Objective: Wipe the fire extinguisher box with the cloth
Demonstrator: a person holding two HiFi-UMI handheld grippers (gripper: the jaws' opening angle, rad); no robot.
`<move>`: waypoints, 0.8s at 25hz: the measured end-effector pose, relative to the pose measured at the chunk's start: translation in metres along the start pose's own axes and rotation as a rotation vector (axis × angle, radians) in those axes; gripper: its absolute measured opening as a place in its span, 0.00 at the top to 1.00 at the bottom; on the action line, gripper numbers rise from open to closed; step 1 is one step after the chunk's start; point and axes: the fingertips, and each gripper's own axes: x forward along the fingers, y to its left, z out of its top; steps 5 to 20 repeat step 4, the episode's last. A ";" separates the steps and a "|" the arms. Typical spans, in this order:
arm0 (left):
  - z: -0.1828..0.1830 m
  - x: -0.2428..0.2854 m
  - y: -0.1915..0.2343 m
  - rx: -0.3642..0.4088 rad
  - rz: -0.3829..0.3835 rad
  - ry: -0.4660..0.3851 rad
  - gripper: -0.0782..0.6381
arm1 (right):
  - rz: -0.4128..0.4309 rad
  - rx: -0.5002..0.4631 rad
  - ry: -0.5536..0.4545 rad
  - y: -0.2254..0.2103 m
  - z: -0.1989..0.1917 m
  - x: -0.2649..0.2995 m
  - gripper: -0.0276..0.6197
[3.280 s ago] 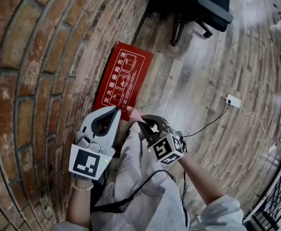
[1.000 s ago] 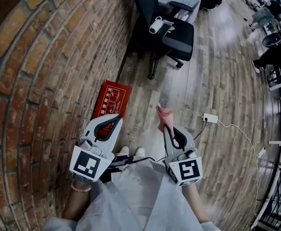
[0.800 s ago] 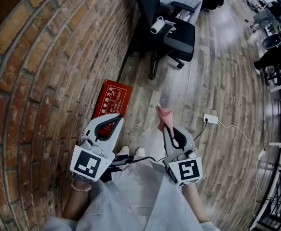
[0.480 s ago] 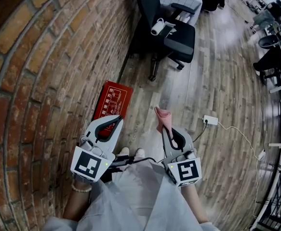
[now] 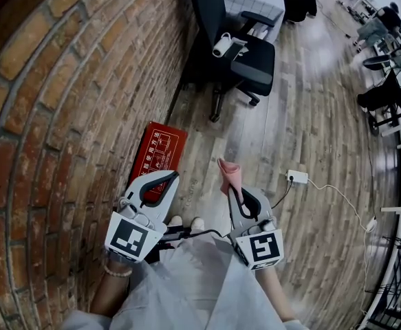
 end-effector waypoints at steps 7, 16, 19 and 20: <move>0.001 0.000 -0.001 0.006 -0.005 0.002 0.90 | 0.004 -0.001 0.003 0.001 0.000 0.000 0.92; 0.001 0.000 -0.001 0.006 -0.005 0.002 0.90 | 0.004 -0.001 0.003 0.001 0.000 0.000 0.92; 0.001 0.000 -0.001 0.006 -0.005 0.002 0.90 | 0.004 -0.001 0.003 0.001 0.000 0.000 0.92; 0.001 0.000 -0.001 0.006 -0.005 0.002 0.90 | 0.004 -0.001 0.003 0.001 0.000 0.000 0.92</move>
